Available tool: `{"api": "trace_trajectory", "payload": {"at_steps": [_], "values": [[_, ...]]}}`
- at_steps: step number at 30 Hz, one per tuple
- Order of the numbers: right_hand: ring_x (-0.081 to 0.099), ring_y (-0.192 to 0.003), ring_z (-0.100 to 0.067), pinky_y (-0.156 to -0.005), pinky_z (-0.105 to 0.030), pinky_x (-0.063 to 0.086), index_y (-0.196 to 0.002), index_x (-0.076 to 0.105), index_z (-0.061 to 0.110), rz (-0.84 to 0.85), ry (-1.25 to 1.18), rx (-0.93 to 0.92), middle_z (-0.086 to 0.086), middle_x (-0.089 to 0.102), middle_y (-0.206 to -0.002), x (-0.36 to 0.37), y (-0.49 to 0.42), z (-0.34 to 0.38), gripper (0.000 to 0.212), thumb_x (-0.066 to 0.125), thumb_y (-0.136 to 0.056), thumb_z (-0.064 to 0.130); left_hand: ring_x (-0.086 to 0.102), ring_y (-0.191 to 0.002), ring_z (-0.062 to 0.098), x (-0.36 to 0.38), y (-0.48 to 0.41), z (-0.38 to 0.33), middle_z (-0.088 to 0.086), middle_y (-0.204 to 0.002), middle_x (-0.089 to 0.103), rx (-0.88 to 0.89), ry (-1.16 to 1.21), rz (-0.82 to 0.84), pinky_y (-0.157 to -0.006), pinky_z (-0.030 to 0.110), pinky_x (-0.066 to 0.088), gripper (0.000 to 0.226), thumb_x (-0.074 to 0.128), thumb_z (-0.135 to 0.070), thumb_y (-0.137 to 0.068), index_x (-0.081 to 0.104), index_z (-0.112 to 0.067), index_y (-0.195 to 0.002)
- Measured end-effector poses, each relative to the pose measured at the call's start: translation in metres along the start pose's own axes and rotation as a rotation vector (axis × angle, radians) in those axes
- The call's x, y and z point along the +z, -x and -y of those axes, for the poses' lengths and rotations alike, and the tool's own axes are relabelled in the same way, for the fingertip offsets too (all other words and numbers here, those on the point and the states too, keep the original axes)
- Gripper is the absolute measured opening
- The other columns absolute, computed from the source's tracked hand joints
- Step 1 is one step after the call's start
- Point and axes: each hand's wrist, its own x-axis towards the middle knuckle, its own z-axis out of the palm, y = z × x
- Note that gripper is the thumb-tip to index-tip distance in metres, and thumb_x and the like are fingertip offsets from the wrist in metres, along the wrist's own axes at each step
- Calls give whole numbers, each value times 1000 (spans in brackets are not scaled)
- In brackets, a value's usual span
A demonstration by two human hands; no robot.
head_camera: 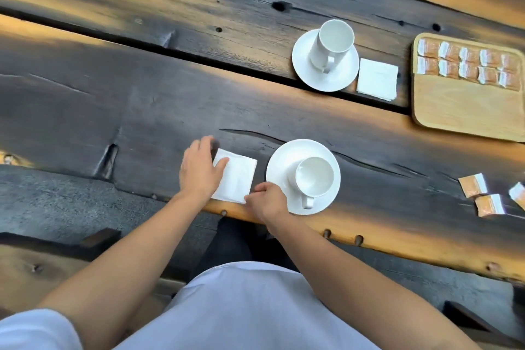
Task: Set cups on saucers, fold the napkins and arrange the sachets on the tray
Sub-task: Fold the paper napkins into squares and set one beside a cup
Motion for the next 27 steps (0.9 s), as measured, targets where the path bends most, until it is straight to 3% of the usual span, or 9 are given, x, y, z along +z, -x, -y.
{"api": "trace_trajectory", "payload": {"at_steps": [2, 4, 6, 9, 11, 13, 18, 22, 27], "values": [[63, -108, -25, -94, -31, 49, -117, 59, 10, -39, 118, -141, -8, 70, -112, -5, 10, -2, 35, 57, -82, 10, 48, -120, 30, 4, 16, -7, 7, -129, 53, 174, -130, -63, -92, 45, 47, 52, 69, -26, -85, 49, -15, -133], [61, -106, -29, -85, -34, 48, -116, 55, 8, -67, 300, -352, -11, 66, -113, -9, 22, -6, 31, 52, -84, 9, 40, -134, 32, 13, 32, -9, 10, -144, 46, 290, -249, 44, -101, 45, 41, 57, 63, -29, -89, 44, -13, -141], [57, -112, -33, -83, -35, 46, -118, 49, 7, -37, 599, -602, -14, 55, -127, -9, 30, -10, 35, 53, -83, 6, 19, -148, 30, 28, 42, -3, 9, -161, 24, 279, -381, 189, -112, 42, 30, 63, 51, -35, -97, 29, -13, -151], [27, -144, -33, -114, -39, 33, -149, 22, 3, 98, 987, -784, -17, 16, -159, -5, 30, -24, 70, 53, -87, 8, -8, -151, 32, 49, 52, 13, 8, -165, -11, 270, -517, 269, -121, 42, 14, 73, 39, -34, -99, 0, -13, -156], [0, -152, -28, -123, -40, 14, -154, 3, 3, 139, 1199, -786, -15, -4, -164, -5, 25, -30, 73, 42, -93, 13, -12, -150, 35, 58, 55, 17, 9, -164, -18, 272, -550, 245, -122, 46, 9, 74, 34, -36, -100, -9, -12, -155], [-7, -152, -26, -124, -41, 9, -154, -5, 4, 145, 1302, -746, -12, -12, -164, -7, 18, -36, 70, 34, -97, 16, -12, -150, 36, 65, 56, 20, 9, -164, -18, 276, -539, 200, -121, 49, 7, 69, 22, -41, -102, -11, -13, -155], [-11, -152, -25, -124, -40, 10, -153, -11, 4, 96, 1319, -686, -12, -19, -162, 1, 10, -41, 74, 36, -98, 17, -14, -150, 35, 70, 46, 25, 7, -164, -19, 297, -543, 177, -121, 52, 5, 67, 11, -47, -100, -15, -16, -154], [-13, -151, -28, -124, -39, 8, -152, -14, 2, 82, 1317, -598, -14, -22, -161, 11, 11, -32, 90, 52, -93, 15, -16, -150, 33, 66, 37, 22, 5, -163, -22, 296, -540, 211, -120, 52, 3, 67, 9, -48, -100, -18, -18, -153], [-4, -153, -26, -124, -36, 11, -153, -8, 2, 136, 1166, -552, -14, -14, -163, 2, 28, -18, 80, 45, -94, 9, -13, -150, 32, 48, 37, 16, 4, -164, -18, 318, -566, 292, -121, 52, 5, 67, 14, -50, -101, -13, -20, -155]]}}
